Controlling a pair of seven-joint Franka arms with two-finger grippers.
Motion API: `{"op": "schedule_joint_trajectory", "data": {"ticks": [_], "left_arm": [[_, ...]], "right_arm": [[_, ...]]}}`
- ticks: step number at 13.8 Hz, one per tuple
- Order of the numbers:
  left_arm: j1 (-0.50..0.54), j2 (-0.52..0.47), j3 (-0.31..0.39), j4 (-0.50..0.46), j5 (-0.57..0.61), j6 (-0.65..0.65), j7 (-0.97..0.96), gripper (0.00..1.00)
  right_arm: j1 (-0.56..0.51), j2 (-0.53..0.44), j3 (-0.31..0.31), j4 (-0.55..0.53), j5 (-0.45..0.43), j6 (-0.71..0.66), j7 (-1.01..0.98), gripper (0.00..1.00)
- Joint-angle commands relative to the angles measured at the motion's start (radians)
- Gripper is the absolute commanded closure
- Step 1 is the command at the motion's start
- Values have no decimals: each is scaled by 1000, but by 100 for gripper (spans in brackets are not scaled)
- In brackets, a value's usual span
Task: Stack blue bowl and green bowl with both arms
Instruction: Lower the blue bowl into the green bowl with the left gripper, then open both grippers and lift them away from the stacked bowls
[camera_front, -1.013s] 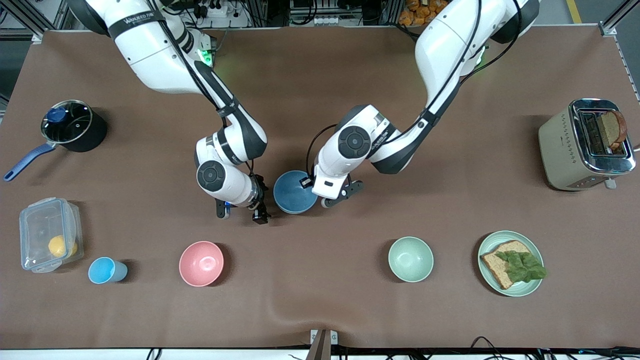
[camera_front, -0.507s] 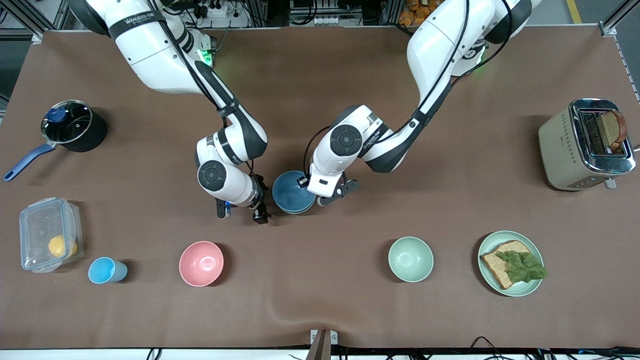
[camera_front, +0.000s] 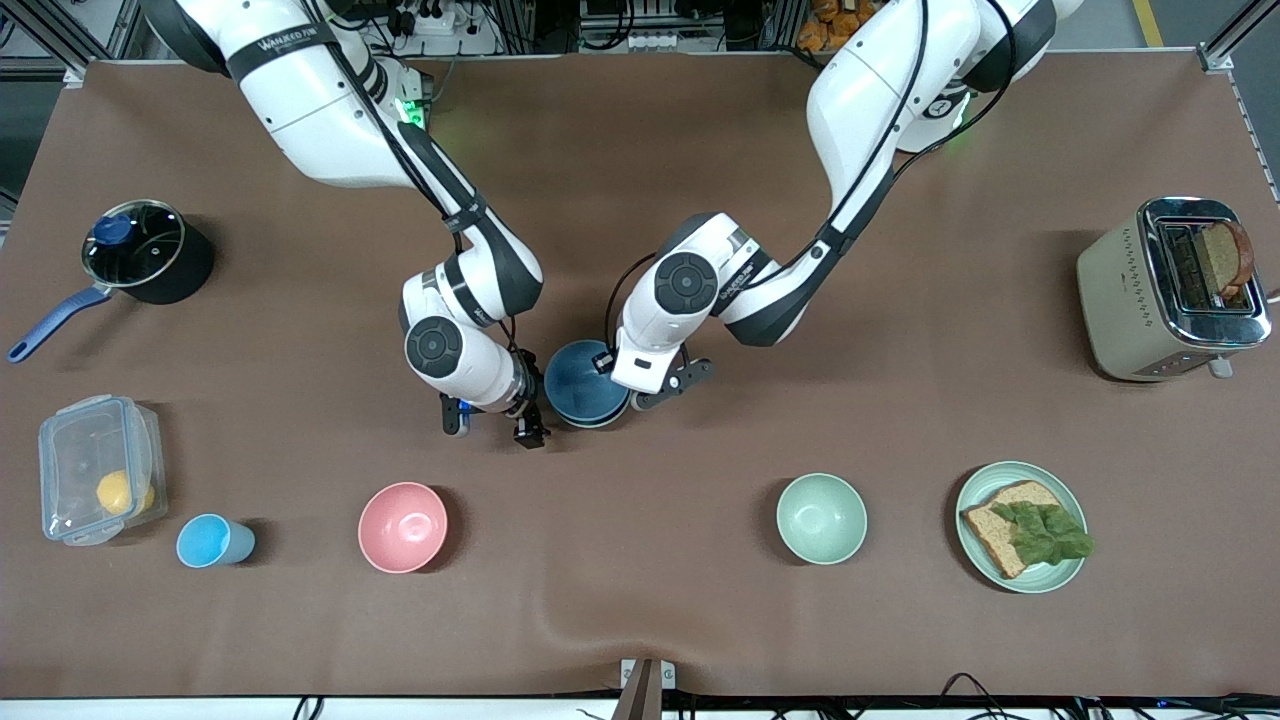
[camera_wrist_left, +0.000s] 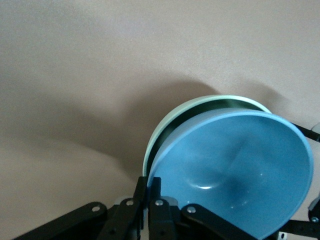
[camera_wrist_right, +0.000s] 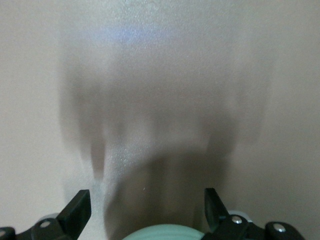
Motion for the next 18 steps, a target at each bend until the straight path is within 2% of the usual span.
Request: {"op": "schedule_joint_trajectory", "data": {"ticks": [1, 2, 3, 5, 8, 11, 12, 14, 16, 18], "left_arm": [[-19, 14, 13, 22, -7, 6, -16, 100], [-22, 17, 13, 22, -6, 6, -15, 100], [-21, 17, 13, 22, -6, 6, -15, 88], [-19, 14, 13, 22, -6, 6, -16, 3], [-12, -15, 13, 22, 1, 3, -15, 0], [45, -121, 27, 10, 2, -51, -12, 0], [71, -174, 28, 5, 4, -101, -6, 0], [154, -282, 25, -5, 49, -219, 28, 0], [227, -381, 25, -13, 68, -377, 150, 0], [322, -472, 25, -13, 68, -523, 314, 0]], "right_arm": [[1, 9, 5, 25, -25, 2, 45, 0], [1, 9, 7, 25, -25, 2, 45, 0], [1, 8, 7, 26, -25, 0, 47, 0], [1, 8, 7, 26, -25, 0, 47, 0], [1, 8, 7, 26, -28, 0, 45, 0], [1, 5, 7, 40, -60, -17, 44, 0], [-7, -6, 7, 51, -100, -58, 42, 0], [-25, -9, 10, 164, -183, -264, 27, 0], [-36, -11, 8, 239, -189, -388, -28, 0], [-89, -66, 12, 240, -186, -470, -207, 0]]}}
